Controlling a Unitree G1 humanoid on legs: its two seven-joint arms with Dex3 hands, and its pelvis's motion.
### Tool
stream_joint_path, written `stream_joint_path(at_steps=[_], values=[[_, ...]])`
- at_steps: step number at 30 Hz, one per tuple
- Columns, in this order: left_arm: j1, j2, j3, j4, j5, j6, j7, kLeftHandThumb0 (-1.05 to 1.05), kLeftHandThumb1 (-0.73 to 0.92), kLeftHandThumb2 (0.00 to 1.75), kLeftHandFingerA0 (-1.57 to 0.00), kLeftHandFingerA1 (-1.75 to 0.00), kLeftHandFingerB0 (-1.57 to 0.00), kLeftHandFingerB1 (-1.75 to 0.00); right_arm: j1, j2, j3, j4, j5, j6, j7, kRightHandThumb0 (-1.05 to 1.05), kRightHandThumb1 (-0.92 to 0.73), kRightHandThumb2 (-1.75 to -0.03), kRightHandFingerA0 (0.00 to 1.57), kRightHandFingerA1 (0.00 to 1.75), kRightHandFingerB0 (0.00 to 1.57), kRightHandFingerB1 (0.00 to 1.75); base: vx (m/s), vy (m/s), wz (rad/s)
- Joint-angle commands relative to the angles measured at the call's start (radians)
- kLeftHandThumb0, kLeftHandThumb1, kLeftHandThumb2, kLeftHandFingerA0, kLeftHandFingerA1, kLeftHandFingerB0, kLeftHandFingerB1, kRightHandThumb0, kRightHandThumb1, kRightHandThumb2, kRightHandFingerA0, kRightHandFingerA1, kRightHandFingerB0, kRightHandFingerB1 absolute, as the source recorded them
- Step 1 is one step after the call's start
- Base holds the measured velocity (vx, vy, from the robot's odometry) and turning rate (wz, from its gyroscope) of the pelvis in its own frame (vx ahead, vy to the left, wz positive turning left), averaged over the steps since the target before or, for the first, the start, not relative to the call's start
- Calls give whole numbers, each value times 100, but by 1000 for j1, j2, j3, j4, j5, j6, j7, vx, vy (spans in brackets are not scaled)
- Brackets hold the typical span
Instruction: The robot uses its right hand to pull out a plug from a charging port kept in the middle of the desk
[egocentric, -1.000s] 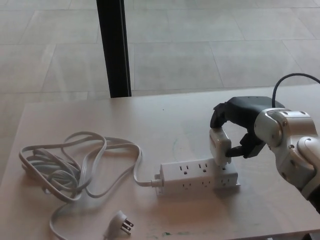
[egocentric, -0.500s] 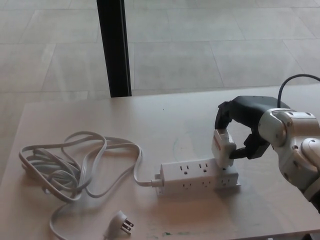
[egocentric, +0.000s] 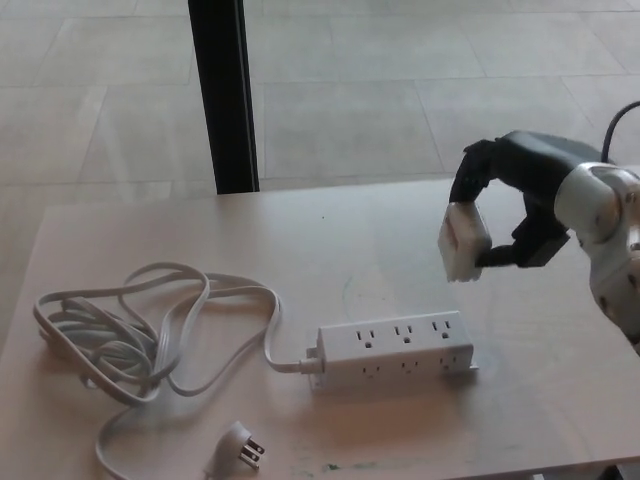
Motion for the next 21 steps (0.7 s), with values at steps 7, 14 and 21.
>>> stream_joint_path(at_steps=[7,14,21], values=[[7,13,17,2,-16,-18,-18,-71,77,63,-83,-51,-71,-42,-16,-85,-67,-3,42,23,37,-40,-54,-84,91,175,84,116,0,0,0],[0,11,21,1,-14,-19,-20,-70,77,64,-85,-50,-69,-41,100,-196,70,13,-82,-95,-5,-37,-61,-75,83,168,64,65,0,0,0],[-8,12,23,-1,-16,-23,-24,-72,77,64,-83,-51,-71,-42,143,-221,201,19,-174,-144,-50,-47,-65,-71,82,170,72,130,0,0,0]])
